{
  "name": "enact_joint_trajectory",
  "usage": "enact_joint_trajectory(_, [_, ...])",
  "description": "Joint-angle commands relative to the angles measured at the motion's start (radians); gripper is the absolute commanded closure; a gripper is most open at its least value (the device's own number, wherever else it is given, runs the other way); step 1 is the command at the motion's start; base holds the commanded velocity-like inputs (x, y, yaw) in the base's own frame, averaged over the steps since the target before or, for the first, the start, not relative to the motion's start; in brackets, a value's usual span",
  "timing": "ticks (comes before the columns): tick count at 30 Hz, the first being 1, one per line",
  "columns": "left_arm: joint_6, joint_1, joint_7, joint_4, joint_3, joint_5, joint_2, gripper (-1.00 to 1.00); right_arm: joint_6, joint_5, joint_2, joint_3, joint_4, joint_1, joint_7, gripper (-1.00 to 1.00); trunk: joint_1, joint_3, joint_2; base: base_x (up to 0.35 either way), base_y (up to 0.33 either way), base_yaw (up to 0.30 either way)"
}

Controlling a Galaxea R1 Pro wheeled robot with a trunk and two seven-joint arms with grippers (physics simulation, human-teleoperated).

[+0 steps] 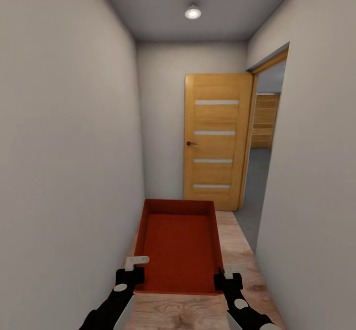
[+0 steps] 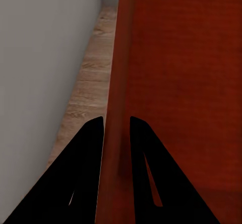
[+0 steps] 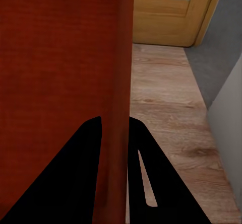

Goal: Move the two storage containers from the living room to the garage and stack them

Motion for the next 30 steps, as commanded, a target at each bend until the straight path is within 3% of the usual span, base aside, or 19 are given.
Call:
enact_joint_trajectory(1, [0.005, 0.000, 0.033, 0.008, -0.006, 0.015, 0.013, 1.00, -0.048, -0.001, -0.001, -0.024, -0.002, -0.002, -0.019, 1.00, 0.001, -0.001, -0.001, 0.321, 0.000, 0.000])
enact_joint_trajectory(30, [0.005, 0.000, 0.033, 0.005, -0.006, 0.015, 0.013, 1.00, -0.048, -0.001, -0.001, -0.024, -0.002, -0.002, -0.019, 1.00, 0.001, -0.001, -0.001, 0.321, 0.000, 0.000])
